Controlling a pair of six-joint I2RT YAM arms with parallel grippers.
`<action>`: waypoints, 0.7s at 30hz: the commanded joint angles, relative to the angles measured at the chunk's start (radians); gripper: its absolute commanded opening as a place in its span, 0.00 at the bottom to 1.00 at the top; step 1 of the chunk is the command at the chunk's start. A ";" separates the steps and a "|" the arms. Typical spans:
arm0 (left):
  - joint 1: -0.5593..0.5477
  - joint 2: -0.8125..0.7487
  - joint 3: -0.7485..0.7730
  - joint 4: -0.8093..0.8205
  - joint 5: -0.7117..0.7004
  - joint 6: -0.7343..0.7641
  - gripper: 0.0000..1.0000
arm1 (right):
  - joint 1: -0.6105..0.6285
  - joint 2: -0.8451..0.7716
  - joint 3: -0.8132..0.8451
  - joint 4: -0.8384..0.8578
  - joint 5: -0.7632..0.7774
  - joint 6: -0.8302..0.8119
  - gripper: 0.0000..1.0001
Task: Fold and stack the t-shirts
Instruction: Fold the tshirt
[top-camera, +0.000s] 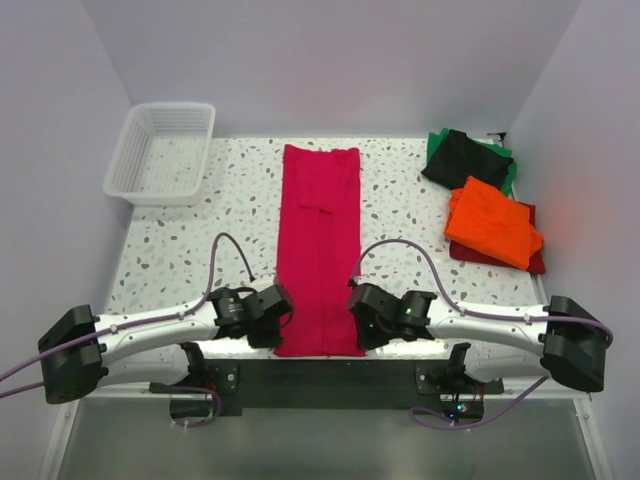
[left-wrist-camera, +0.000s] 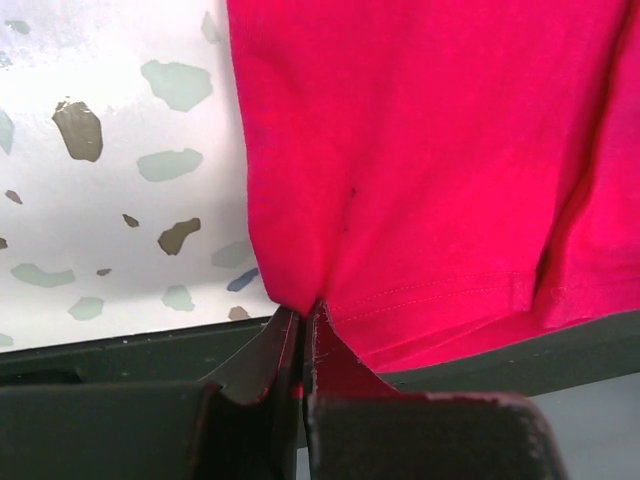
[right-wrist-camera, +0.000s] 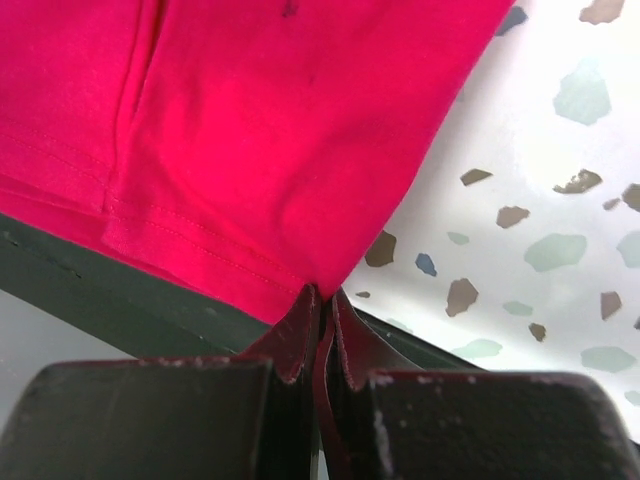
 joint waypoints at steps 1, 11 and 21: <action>-0.025 -0.002 0.065 -0.084 -0.088 -0.032 0.00 | 0.004 -0.049 0.070 -0.134 0.072 -0.012 0.00; -0.031 0.062 0.196 -0.167 -0.235 -0.099 0.00 | 0.004 -0.010 0.274 -0.286 0.283 -0.108 0.00; -0.028 0.151 0.384 -0.308 -0.423 -0.225 0.00 | -0.056 0.036 0.345 -0.307 0.422 -0.135 0.00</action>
